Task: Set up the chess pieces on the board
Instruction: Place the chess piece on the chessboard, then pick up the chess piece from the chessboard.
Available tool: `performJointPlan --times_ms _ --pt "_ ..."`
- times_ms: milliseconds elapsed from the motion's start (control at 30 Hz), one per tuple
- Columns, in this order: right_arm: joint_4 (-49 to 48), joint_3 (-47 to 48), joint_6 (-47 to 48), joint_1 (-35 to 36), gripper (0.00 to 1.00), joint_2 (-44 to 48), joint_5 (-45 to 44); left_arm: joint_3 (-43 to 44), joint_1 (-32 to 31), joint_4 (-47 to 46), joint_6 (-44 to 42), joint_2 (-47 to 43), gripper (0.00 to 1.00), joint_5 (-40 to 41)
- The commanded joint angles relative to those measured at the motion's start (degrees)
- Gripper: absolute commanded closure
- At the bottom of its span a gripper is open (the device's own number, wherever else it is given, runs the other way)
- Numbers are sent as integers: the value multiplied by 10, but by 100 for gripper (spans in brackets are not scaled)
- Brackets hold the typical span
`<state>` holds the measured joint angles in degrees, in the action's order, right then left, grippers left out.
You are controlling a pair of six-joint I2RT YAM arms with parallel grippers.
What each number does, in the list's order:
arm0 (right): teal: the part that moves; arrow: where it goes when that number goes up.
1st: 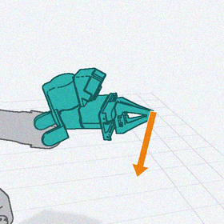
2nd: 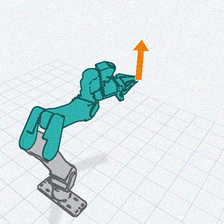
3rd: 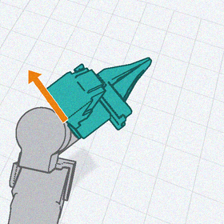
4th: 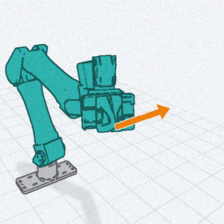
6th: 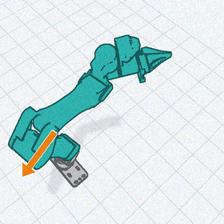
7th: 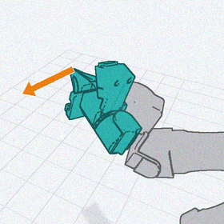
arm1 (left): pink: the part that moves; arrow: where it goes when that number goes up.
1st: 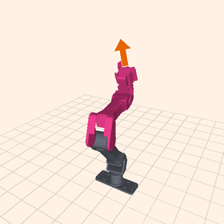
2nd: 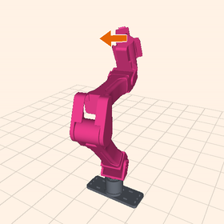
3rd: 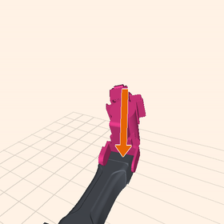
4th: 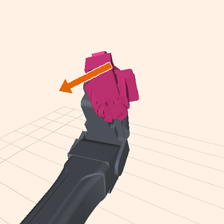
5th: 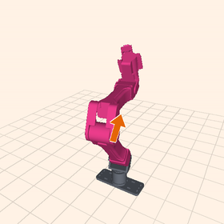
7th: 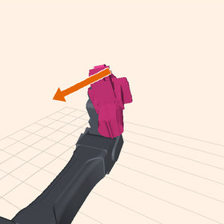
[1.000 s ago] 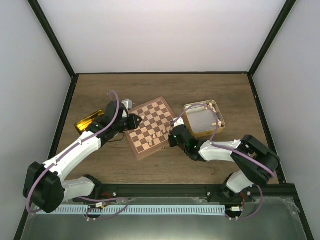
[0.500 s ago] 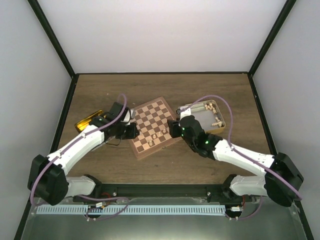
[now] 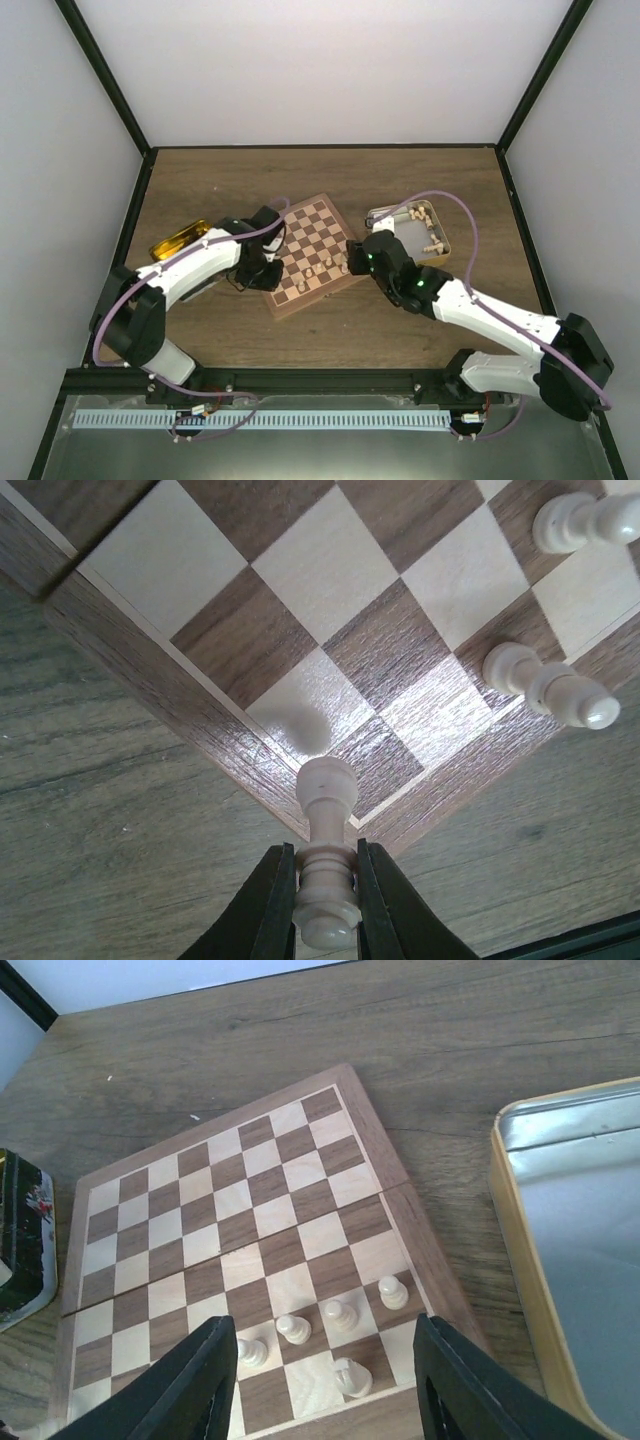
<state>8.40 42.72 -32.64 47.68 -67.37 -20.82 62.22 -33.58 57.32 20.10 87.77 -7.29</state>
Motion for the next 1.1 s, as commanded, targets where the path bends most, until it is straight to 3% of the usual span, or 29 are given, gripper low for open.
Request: performJointPlan --times_ms 0,267,367,467,833,1067 --pt "-2 -21 -20 -8 50 30 -13 34 -9 33 -15 23 94 7" --pt "-12 -45 -28 -17 50 42 0 61 -27 47 -13 73 83 27" --pt "-13 -49 -29 -18 50 45 3 66 -28 47 -13 80 74 31" --pt "-14 -51 -29 -20 50 47 6 67 -29 35 0 70 55 43" --pt "-11 -43 -27 -23 50 31 12 -60 -31 -118 113 -53 54 32" --pt "-1 -30 -28 -24 50 22 9 -95 -32 -160 109 -59 56 19"
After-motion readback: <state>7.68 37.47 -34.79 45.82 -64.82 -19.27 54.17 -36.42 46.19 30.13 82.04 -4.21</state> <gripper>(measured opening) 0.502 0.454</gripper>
